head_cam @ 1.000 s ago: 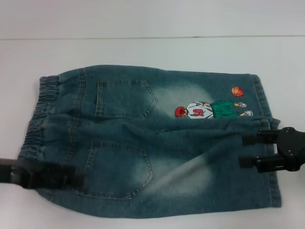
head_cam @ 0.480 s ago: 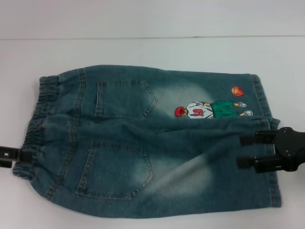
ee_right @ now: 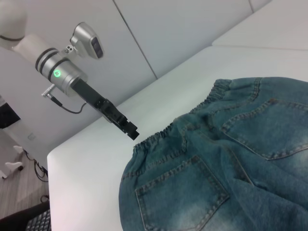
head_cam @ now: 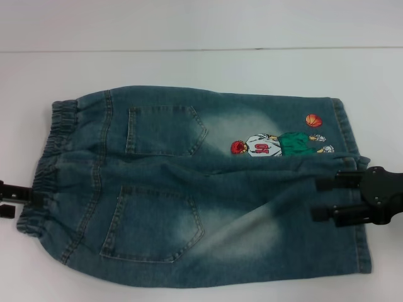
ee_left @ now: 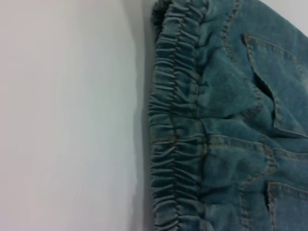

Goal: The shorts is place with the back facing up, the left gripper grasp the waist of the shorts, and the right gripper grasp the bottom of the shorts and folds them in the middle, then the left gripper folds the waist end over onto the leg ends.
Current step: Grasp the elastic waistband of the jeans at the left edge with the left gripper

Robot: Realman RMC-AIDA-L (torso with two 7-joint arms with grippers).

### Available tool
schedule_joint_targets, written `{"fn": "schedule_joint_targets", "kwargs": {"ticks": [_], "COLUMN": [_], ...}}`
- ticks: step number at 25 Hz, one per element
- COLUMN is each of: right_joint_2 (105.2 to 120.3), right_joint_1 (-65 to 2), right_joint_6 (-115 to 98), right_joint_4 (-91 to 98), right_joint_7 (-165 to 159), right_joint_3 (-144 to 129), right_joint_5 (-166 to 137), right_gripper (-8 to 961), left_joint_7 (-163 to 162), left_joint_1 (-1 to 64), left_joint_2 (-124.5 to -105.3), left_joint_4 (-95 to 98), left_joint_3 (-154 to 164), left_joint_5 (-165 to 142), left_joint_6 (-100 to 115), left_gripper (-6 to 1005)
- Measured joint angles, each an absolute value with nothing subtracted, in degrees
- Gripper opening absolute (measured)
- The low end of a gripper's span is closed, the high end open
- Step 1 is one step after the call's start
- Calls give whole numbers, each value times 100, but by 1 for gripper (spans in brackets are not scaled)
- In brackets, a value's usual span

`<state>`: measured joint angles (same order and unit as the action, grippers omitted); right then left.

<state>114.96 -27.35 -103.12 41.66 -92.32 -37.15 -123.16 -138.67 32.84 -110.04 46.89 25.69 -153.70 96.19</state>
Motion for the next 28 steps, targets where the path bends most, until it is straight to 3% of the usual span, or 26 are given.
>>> {"fn": "schedule_joint_targets", "kwargs": {"ticks": [28], "right_joint_2": [11540], "right_joint_1": [-2829], "right_joint_6": [-10291], "right_joint_4": [4166], "right_joint_7": [-9255], "right_joint_3": [-3718], "right_joint_5": [-12410], "right_gripper": [883], "left_joint_7": [-13935], "left_joint_1": [3383], "left_joint_2": [-11065], "left_joint_4": [4577], "left_joint_3": [2926], "left_joint_5": [-15608], "left_joint_6": [9391], "left_gripper": [841]}}
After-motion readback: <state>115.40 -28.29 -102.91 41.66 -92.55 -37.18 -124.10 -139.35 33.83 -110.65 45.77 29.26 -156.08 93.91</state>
